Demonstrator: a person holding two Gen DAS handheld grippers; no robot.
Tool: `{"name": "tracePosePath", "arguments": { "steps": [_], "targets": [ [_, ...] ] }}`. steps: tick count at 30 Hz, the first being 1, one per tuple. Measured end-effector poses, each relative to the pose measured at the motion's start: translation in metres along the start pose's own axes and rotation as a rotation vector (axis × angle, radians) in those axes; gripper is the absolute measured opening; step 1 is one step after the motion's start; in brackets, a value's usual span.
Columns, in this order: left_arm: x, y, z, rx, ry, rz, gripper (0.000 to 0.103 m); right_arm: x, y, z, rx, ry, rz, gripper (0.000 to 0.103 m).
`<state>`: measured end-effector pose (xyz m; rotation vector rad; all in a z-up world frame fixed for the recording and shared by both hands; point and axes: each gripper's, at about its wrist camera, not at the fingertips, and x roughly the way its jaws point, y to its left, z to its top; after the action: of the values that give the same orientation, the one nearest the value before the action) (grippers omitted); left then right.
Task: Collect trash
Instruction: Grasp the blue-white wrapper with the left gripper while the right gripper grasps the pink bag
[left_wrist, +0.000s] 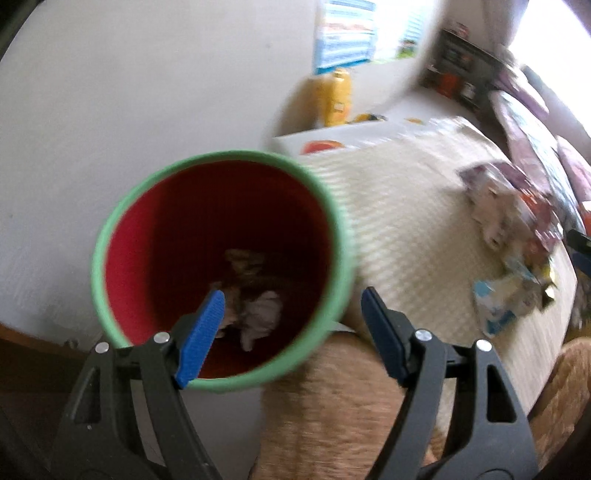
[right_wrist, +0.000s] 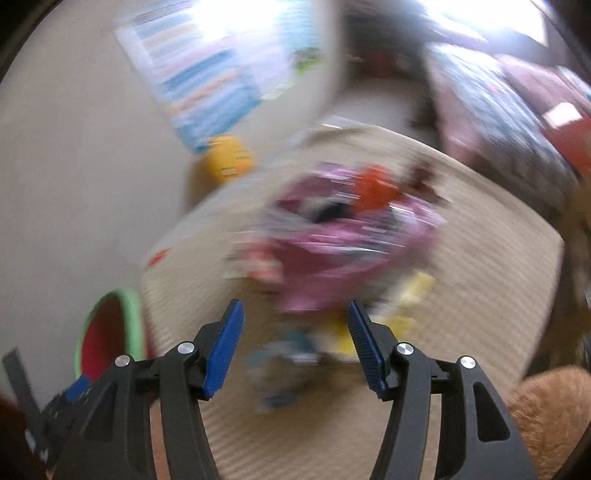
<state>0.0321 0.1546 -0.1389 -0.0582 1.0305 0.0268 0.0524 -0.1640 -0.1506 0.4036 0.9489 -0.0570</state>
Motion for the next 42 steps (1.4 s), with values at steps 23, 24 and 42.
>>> {"name": "tracePosePath", "arguments": {
  "steps": [23,24,42],
  "targets": [
    [0.070,-0.212,-0.008,0.440,0.169,-0.247,0.036,-0.004,-0.110,-0.016,0.255,0.023,-0.013,0.057],
    [0.066,-0.206,-0.009,0.426,0.163,-0.246,0.036,-0.003,-0.110,-0.016,0.264,0.027,-0.003,0.057],
    [0.015,-0.156,-0.030,0.301,0.156,-0.248,0.036,0.058,-0.042,0.053,0.215,0.140,0.006,0.067]
  ]
}}
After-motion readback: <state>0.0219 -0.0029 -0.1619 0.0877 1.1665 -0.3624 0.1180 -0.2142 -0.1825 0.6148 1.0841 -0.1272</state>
